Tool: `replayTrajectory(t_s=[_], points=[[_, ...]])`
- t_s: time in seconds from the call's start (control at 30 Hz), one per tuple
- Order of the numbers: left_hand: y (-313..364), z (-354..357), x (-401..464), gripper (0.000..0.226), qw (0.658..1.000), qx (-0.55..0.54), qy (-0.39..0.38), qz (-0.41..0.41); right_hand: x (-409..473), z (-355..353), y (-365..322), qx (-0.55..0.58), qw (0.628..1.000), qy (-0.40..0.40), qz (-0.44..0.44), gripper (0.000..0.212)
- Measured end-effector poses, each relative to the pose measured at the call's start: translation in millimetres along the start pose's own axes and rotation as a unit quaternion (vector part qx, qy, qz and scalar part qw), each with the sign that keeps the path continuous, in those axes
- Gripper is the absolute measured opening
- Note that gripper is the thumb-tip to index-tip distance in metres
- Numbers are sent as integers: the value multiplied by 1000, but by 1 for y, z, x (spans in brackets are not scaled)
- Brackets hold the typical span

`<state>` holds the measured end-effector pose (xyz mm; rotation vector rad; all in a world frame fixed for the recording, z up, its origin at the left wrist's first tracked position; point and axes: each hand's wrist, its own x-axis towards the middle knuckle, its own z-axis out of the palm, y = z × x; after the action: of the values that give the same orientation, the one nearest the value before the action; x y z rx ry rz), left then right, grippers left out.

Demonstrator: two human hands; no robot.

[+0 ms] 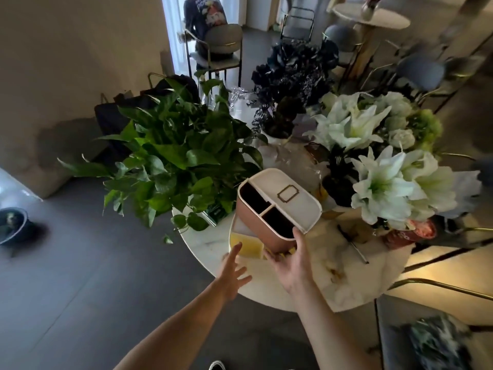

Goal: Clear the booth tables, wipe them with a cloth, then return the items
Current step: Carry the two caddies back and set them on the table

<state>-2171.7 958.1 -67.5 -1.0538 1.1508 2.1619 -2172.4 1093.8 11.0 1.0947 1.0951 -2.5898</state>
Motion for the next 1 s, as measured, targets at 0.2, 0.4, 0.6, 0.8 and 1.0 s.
replayTrajectory(t_s=[0.2, 0.4, 0.6, 0.8, 1.0], points=[[-16, 8, 14, 55, 998, -57, -13, 12, 6, -13, -5, 0, 1000, -12, 2, 47], [-23, 12, 8, 41, 997, -67, 6, 39, -10, -37, -26, -5, 1000, -4, -12, 30], [-31, 29, -20, 37, 996, -40, -19, 75, -41, -61, -66, 14, 1000, -2, -18, 36], [-43, 36, -58, 36, 993, -41, -41, 99, -78, -75, -93, 17, 999, -29, -28, 44], [-48, 36, -92, 46, 993, -6, -55, 107, -119, -84, -91, 26, 997, -53, -56, 38]])
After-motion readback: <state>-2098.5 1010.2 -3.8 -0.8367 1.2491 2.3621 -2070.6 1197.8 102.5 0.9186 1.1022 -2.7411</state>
